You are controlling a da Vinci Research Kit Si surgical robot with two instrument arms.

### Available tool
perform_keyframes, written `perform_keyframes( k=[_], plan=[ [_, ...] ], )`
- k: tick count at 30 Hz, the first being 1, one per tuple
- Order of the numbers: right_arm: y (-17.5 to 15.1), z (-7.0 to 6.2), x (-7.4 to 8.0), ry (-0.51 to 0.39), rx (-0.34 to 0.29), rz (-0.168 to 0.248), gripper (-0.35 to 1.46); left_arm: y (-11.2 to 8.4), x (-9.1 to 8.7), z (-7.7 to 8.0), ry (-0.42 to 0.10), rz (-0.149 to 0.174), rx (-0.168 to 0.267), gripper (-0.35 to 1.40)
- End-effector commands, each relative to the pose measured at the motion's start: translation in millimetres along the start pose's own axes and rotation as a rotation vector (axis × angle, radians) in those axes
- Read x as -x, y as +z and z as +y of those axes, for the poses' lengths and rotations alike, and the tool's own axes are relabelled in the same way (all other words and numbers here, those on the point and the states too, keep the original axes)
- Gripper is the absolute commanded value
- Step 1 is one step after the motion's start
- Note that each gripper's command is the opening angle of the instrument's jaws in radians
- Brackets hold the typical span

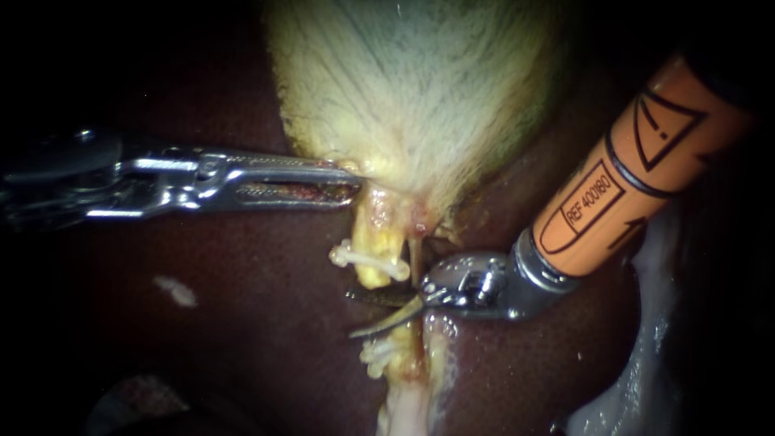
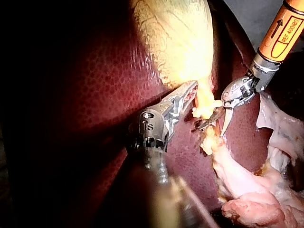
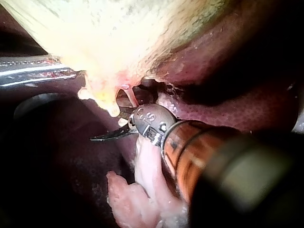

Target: Go back from the cut left tube

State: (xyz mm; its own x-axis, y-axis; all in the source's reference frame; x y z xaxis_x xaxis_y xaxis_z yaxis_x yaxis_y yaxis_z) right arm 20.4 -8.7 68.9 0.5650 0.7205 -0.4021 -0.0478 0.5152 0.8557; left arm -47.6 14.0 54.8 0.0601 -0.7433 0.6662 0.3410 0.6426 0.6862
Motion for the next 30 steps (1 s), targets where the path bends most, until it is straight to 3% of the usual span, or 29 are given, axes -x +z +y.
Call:
perform_keyframes(
  k=[1,6,10,19,30],
  plan=[
    [-0.1,-0.5,0.1,-0.005,-0.004,-0.002,0.93,0.0,0.0,0.0,0.0,0.0,0.0,-0.35],
    [-0.8,-3.0,1.6,-0.063,-0.016,-0.01,1.04,-0.1,-0.1,0.1,0.0,0.0,-0.001,-0.35],
    [-2.7,-4.0,2.3,-0.16,0.038,0.017,1.15,-0.1,-0.1,0.3,0.0,0.0,-0.001,-0.35],
    [-8.7,-3.0,2.7,-0.369,0.202,0.066,1.31,-0.2,-0.2,0.3,0.0,0.001,-0.002,-0.35],
    [-13.9,-1.6,1.7,-0.553,0.361,0.052,1.43,-0.2,-0.1,0.3,0.0,0.001,-0.002,-0.35]
  ],
)
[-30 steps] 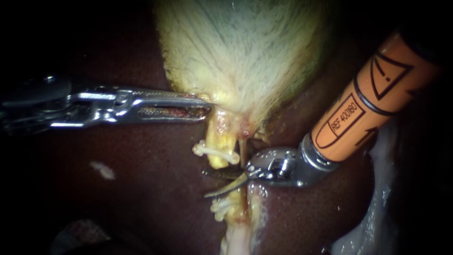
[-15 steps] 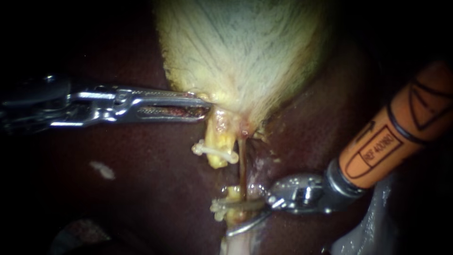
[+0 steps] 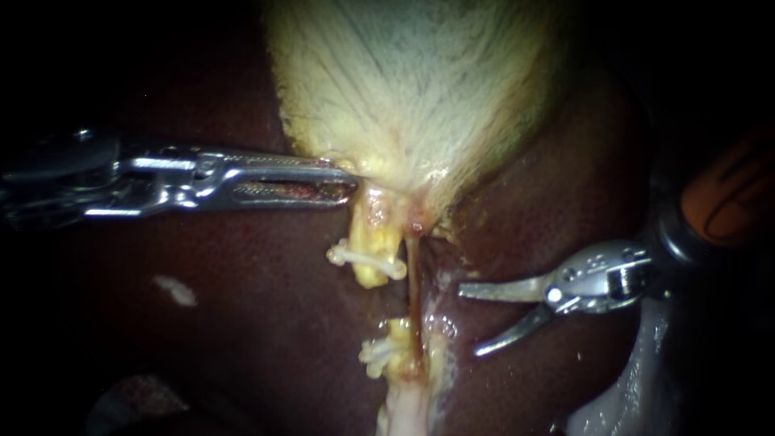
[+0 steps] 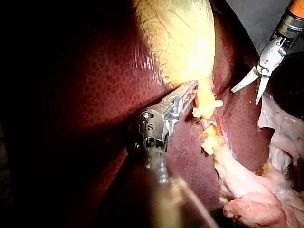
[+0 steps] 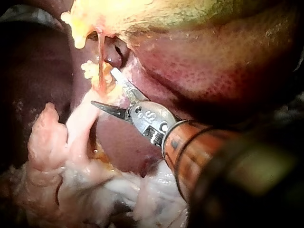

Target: Go back from the cut left tube

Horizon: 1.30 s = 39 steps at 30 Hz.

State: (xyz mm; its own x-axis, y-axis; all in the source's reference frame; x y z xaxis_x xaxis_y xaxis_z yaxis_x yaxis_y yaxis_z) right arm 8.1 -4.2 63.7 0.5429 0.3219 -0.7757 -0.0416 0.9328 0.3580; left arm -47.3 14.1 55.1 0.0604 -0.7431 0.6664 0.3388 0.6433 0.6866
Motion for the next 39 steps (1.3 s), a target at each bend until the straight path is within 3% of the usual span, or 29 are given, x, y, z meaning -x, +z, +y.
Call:
perform_keyframes(
  k=[1,8,17,24,31,39],
  plan=[
    [-0.3,0.3,0.0,-0.015,0.007,-0.007,1.43,0.0,0.0,0.0,0.0,0.0,0.0,-0.35],
    [-1.5,1.3,0.2,-0.06,0.045,-0.023,1.43,0.0,0.0,-0.1,-0.001,0.0,0.001,-0.35],
    [-1.4,1.4,0.2,-0.075,0.068,-0.034,1.43,0.7,-0.5,-0.2,0.003,-0.001,0.005,-0.35],
    [-1.5,1.4,0.3,-0.076,0.068,-0.034,1.43,2.6,-2.5,-0.8,0.016,-0.005,0.003,-0.35],
    [-1.6,1.4,0.4,-0.082,0.067,-0.034,1.43,4.7,-4.4,-1.6,0.029,0.014,-0.004,-0.35],
    [-1.6,1.4,0.4,-0.082,0.068,-0.034,1.43,5.1,-4.2,-2.1,0.029,0.014,-0.006,-0.35]
  ],
)
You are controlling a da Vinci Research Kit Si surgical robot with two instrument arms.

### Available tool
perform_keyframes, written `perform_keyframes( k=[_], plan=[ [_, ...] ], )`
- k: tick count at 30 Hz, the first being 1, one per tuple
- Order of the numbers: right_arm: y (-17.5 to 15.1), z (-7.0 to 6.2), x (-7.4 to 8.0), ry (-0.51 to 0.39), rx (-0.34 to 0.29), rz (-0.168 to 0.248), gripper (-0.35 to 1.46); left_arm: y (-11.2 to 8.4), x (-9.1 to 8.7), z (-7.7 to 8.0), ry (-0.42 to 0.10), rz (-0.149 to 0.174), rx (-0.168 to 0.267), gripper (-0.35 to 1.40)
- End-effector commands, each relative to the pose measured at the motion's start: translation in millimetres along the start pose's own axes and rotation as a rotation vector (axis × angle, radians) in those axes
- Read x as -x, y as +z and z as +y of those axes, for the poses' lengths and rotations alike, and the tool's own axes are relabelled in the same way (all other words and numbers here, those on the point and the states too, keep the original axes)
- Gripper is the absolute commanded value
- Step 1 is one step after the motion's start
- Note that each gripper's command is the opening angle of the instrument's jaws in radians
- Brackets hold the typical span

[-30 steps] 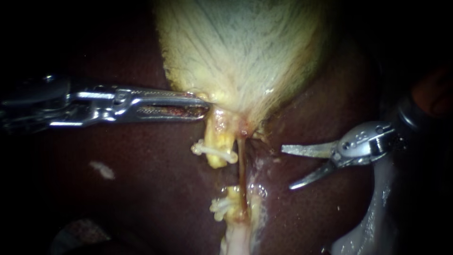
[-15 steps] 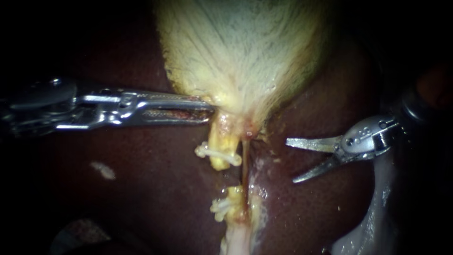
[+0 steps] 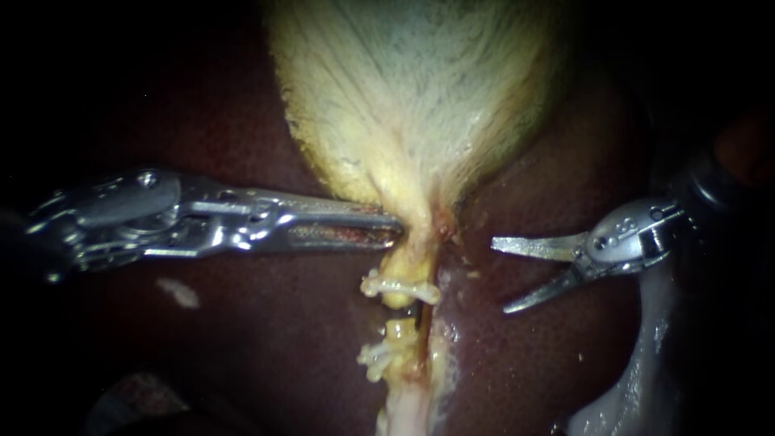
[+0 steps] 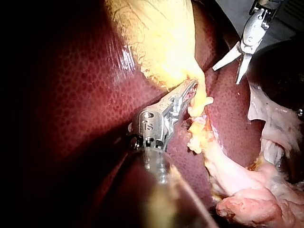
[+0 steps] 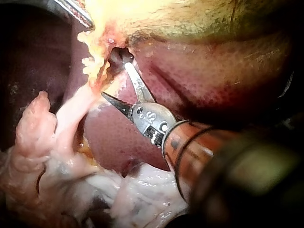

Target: Go back from the cut left tube

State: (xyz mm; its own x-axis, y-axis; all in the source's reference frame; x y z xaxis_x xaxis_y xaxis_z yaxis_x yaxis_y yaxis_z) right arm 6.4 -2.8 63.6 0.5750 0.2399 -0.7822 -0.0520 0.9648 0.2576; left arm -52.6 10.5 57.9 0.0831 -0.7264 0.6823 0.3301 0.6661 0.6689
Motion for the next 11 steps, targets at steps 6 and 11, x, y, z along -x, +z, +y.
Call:
perform_keyframes(
  k=[6,11],
  plan=[
    [-0.1,0.0,0.0,0.0,0.0,0.0,1.43,0.0,0.1,0.0,-0.001,0.0,0.001,-0.35],
    [-0.1,0.0,0.0,0.0,0.0,0.0,1.43,0.0,0.1,0.0,-0.001,0.0,0.001,-0.35]
  ],
)
